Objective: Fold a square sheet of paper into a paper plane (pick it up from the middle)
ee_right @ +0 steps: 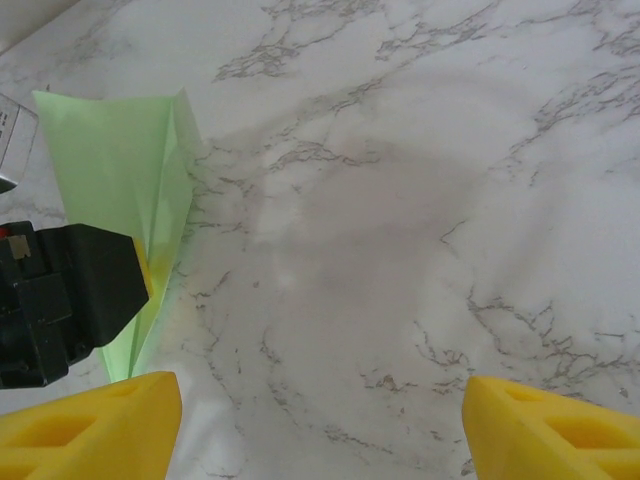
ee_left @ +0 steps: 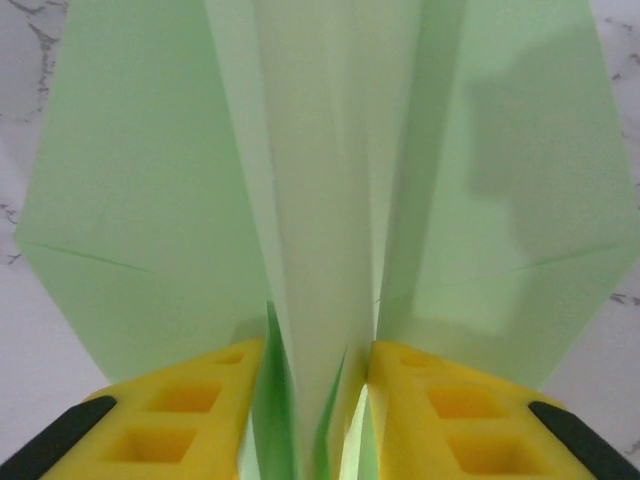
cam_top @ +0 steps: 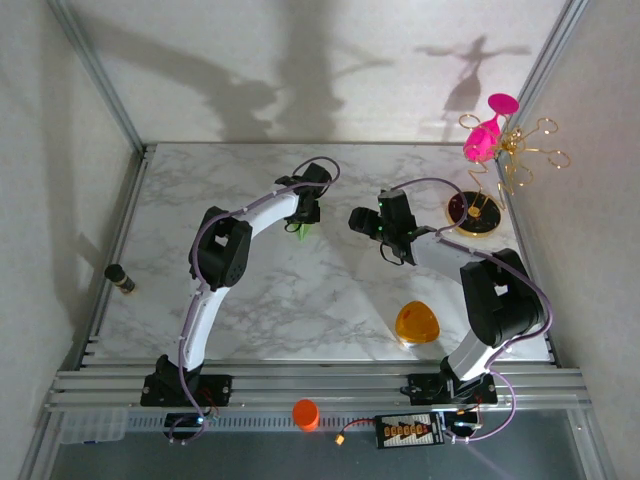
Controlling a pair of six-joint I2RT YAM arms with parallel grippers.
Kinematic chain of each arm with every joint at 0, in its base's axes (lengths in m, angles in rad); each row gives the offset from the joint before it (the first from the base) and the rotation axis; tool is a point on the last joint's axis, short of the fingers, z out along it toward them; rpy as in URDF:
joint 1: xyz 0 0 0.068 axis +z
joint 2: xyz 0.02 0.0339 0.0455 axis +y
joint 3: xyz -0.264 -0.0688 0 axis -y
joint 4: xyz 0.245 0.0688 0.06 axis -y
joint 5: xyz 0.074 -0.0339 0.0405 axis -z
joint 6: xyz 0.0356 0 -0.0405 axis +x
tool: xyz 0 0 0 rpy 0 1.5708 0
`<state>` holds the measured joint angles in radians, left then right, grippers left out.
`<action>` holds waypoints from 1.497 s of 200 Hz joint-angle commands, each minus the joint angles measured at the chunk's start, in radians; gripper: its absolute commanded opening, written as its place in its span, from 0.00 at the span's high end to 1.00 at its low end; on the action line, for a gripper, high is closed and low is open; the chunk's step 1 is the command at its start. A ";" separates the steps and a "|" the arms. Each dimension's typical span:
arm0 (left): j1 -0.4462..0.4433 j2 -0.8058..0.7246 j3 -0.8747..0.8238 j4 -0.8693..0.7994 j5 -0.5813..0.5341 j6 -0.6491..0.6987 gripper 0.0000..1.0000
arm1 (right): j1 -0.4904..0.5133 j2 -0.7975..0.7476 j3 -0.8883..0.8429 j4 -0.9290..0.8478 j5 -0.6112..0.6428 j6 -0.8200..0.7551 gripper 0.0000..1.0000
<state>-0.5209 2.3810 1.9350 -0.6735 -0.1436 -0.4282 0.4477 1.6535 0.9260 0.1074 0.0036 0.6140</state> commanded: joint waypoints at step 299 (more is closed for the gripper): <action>0.017 0.119 0.161 -0.012 -0.001 0.015 0.65 | -0.006 0.046 0.023 0.005 -0.028 0.015 0.25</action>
<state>-0.5133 2.4630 2.0487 -0.6064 -0.1570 -0.4244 0.4473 1.6760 0.9264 0.1081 -0.0132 0.6174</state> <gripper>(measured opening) 0.342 0.753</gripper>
